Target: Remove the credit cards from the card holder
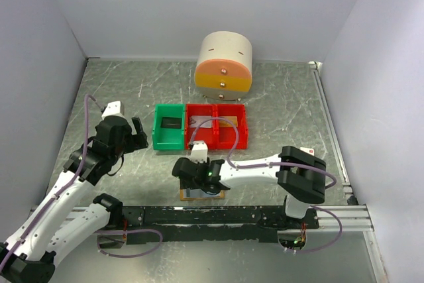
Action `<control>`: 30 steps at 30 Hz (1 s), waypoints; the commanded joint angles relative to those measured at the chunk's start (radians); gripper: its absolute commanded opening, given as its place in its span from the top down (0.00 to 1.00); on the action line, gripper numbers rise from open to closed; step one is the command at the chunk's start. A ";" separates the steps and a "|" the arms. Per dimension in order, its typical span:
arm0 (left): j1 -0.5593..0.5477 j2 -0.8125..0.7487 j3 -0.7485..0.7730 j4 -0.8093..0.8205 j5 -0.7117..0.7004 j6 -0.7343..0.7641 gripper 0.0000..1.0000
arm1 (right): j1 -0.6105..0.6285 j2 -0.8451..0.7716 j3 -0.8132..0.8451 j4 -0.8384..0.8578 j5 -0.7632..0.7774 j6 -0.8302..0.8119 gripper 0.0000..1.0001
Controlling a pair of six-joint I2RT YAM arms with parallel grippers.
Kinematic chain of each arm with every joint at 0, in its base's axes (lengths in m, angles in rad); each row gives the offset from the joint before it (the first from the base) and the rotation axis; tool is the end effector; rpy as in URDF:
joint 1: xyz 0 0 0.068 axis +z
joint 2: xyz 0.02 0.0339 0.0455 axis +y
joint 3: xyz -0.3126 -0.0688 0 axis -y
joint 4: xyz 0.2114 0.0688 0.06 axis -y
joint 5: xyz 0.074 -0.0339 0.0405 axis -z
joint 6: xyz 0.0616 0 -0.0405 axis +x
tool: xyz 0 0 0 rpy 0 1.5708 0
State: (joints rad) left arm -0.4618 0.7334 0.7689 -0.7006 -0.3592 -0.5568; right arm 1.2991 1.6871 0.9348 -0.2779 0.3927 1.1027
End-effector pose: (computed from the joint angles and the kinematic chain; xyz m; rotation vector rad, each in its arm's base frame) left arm 0.0996 -0.0254 0.3090 -0.2963 2.1719 -0.1719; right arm 0.1083 0.3010 0.2111 -0.1100 2.5487 0.4749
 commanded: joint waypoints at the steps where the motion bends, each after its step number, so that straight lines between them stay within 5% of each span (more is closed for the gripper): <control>1: 0.009 0.005 0.002 0.016 -0.012 0.012 0.03 | 0.033 0.051 0.060 -0.213 0.105 0.007 0.40; 19: 0.008 0.003 0.001 0.016 -0.011 0.012 0.03 | 0.042 0.137 0.038 -0.182 0.049 0.071 0.41; 30: 0.008 -0.009 -0.006 0.035 0.070 0.016 0.04 | -0.031 -0.041 -0.212 0.180 -0.121 0.034 0.57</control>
State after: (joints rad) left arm -0.4614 0.7368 0.7689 -0.6998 -0.3454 -0.5564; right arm 1.3014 1.6390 0.8413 -0.2413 0.4164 1.1286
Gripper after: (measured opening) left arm 0.964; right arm 0.436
